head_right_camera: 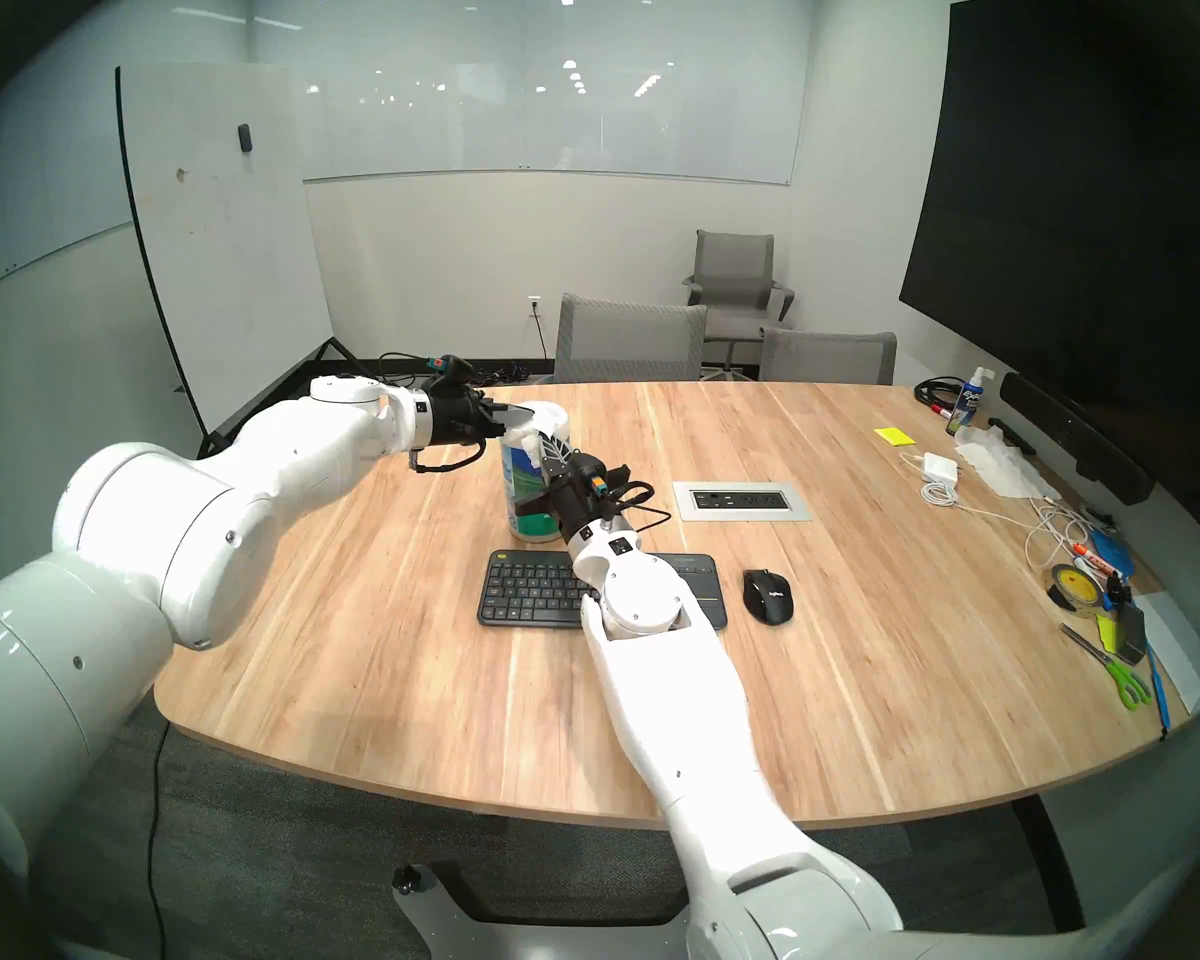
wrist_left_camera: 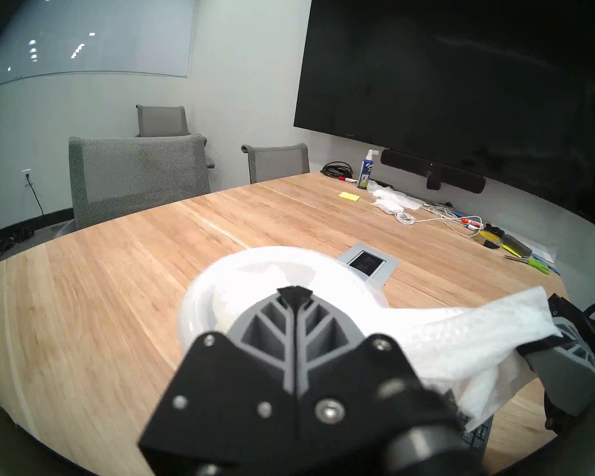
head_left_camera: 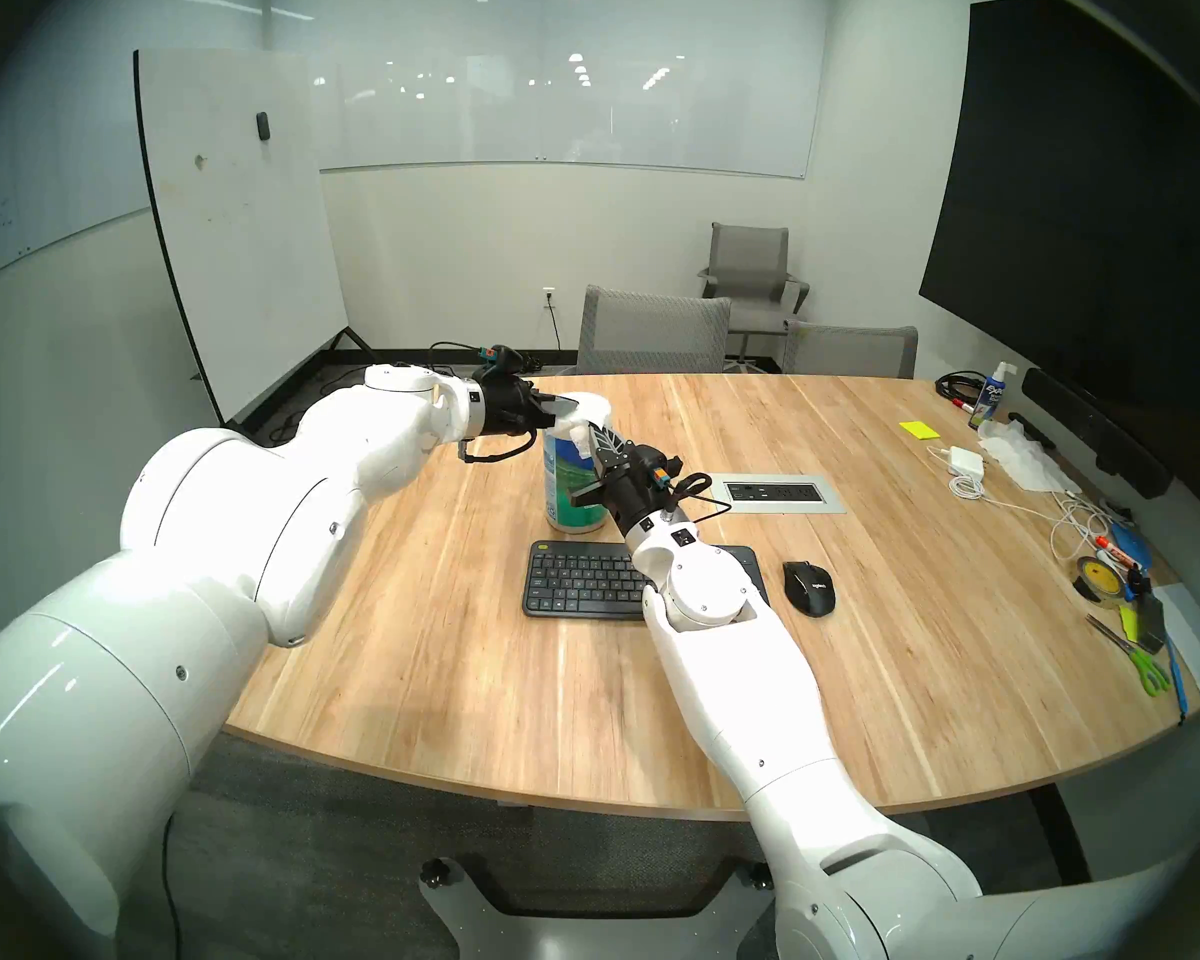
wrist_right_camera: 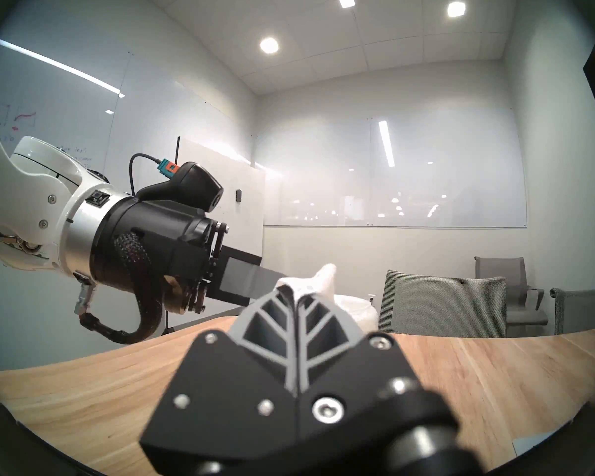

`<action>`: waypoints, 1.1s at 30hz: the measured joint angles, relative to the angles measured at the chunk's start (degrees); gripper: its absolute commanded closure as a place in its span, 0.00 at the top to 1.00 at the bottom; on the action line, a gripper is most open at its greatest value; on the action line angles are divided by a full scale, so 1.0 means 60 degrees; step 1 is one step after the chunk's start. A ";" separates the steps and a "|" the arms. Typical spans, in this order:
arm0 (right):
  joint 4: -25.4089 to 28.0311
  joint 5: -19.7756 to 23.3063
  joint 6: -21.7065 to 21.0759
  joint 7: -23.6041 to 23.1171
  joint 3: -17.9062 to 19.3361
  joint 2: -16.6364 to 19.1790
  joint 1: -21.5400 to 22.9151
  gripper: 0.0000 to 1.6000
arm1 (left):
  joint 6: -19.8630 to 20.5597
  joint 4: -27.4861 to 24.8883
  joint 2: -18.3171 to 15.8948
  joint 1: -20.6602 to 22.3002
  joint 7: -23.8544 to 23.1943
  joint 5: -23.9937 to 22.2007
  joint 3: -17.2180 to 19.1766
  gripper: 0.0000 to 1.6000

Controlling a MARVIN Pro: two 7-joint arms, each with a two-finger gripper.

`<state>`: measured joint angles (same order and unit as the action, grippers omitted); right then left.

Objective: Wipe the keyboards and mice with a disinfecting wipe, then set the wipe down

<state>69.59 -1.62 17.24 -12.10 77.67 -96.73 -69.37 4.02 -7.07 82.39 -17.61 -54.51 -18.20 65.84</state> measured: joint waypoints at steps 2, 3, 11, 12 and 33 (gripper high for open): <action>0.0025 0.0006 0.0000 -0.0020 0.0021 0.0001 -0.0009 0.00 | 0.0022 0.0000 0.0001 0.0007 -0.0006 0.0002 0.0000 0.00; 0.0036 0.0010 0.0000 -0.0030 0.0033 0.0002 -0.0013 0.00 | 0.0033 0.0000 0.0001 0.0011 -0.0011 0.0003 0.0000 0.00; 0.0194 0.0037 0.0002 -0.0124 0.0126 0.0007 -0.0062 0.00 | 0.0097 -0.0002 0.0004 0.0044 -0.0025 0.0009 0.0005 0.00; 0.0224 0.0040 0.0002 -0.0137 0.0140 0.0008 -0.0069 0.00 | 0.0102 -0.0002 0.0004 0.0048 -0.0025 0.0010 0.0006 0.00; 0.0755 0.0144 -0.0024 -0.0316 0.0405 -0.0004 -0.0145 0.00 | 0.0083 -0.0002 0.0025 0.0068 -0.0025 0.0019 0.0011 0.00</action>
<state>74.12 -0.75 17.09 -13.99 80.10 -96.75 -70.24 4.52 -7.08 82.54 -17.20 -54.66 -18.08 65.91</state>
